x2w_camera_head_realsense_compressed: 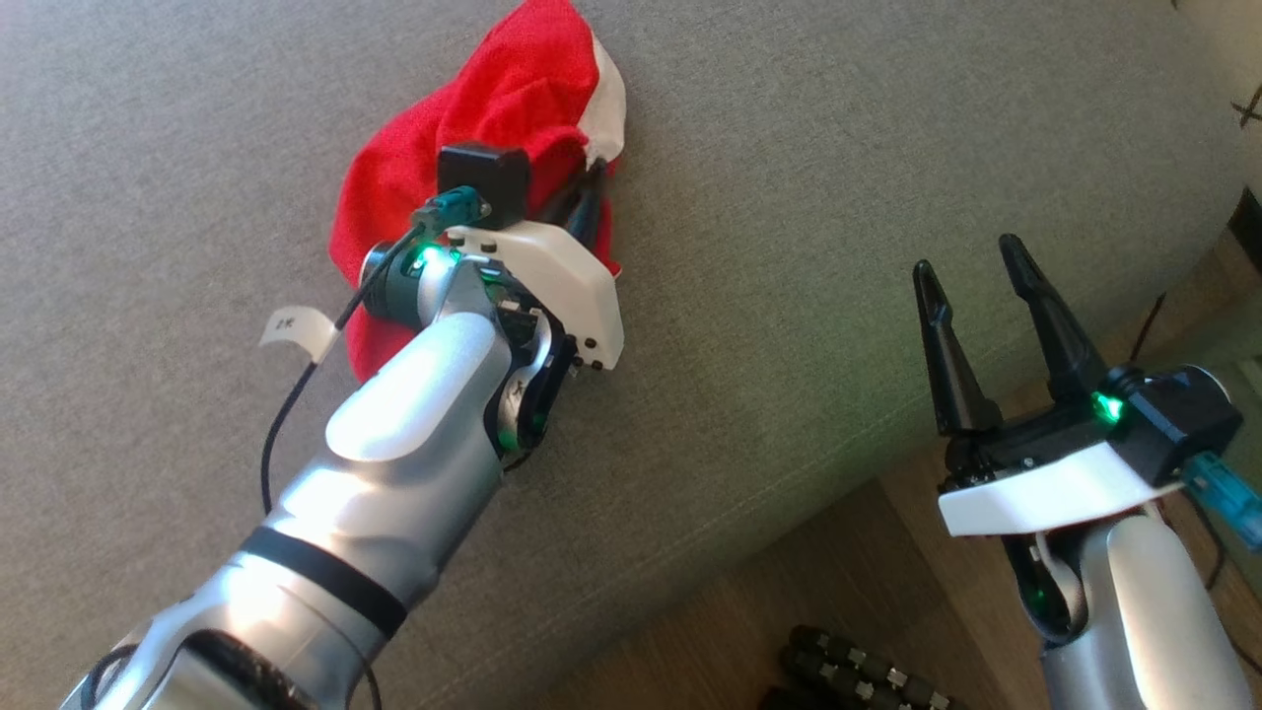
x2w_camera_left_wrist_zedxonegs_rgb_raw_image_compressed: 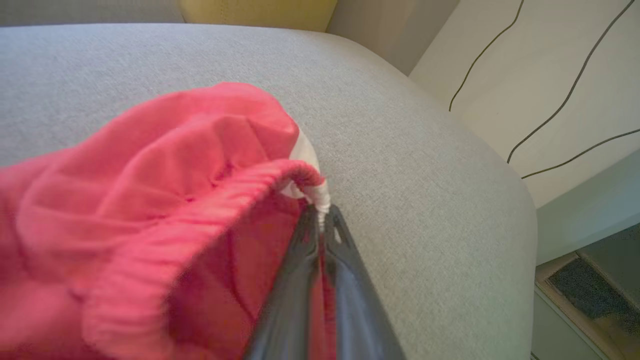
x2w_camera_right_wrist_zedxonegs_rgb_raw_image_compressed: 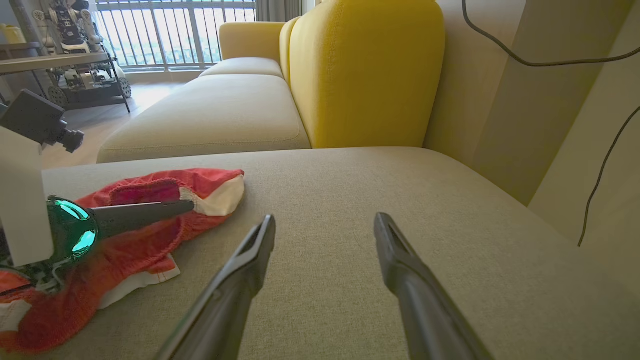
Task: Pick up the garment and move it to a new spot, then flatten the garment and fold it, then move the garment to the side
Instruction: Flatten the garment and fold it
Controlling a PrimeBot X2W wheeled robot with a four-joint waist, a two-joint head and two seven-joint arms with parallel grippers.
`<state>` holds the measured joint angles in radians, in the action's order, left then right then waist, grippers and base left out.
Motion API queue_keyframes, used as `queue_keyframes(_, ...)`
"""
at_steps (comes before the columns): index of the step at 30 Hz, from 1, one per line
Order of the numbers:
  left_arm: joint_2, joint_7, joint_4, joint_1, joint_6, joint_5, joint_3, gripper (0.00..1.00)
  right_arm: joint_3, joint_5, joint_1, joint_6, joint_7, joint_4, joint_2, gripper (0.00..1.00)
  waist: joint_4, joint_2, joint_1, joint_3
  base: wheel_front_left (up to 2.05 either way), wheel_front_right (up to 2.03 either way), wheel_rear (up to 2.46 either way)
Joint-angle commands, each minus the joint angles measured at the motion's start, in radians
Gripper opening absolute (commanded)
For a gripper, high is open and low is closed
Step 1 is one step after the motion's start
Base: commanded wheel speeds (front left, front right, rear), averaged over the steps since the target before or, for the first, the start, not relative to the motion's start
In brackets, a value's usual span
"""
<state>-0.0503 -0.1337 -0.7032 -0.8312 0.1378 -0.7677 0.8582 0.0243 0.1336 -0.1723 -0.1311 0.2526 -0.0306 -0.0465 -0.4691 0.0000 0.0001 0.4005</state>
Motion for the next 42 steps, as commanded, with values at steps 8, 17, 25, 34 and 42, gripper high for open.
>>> queue_keyframes(8,0.000,-0.029,0.012,-0.056,-0.064,-0.097,0.007,0.00,0.011,-0.004,-0.003,0.000,0.009,0.026,-0.004,1.00,0.031,0.0000,-0.0001,-0.071,0.00,0.00,0.00)
queue_keyframes(17,-0.020,0.100,0.110,-0.141,-0.177,-0.277,-0.061,0.00,0.014,-0.012,0.015,0.000,0.009,0.016,-0.004,1.00,0.039,0.0000,-0.0001,-0.166,0.00,0.00,0.00)
queue_keyframes(25,-0.162,0.253,0.224,-0.324,-0.194,-0.290,-0.110,0.00,0.002,-0.017,0.040,0.000,0.009,0.010,-0.004,1.00,0.041,0.0000,-0.0001,-0.231,0.00,0.00,0.00)
queue_keyframes(34,-0.240,0.349,0.462,-0.304,-0.161,-0.396,-0.179,0.00,-0.027,-0.041,0.062,0.000,0.009,0.020,-0.004,1.00,0.134,0.0000,-0.0001,-0.264,0.00,0.00,0.00)
queue_keyframes(42,-0.445,0.249,0.663,0.083,-0.066,-0.330,-0.147,0.00,-0.010,-0.065,0.080,0.000,0.009,-0.002,-0.004,1.00,0.263,0.0000,-0.0001,-0.238,0.00,0.00,0.00)
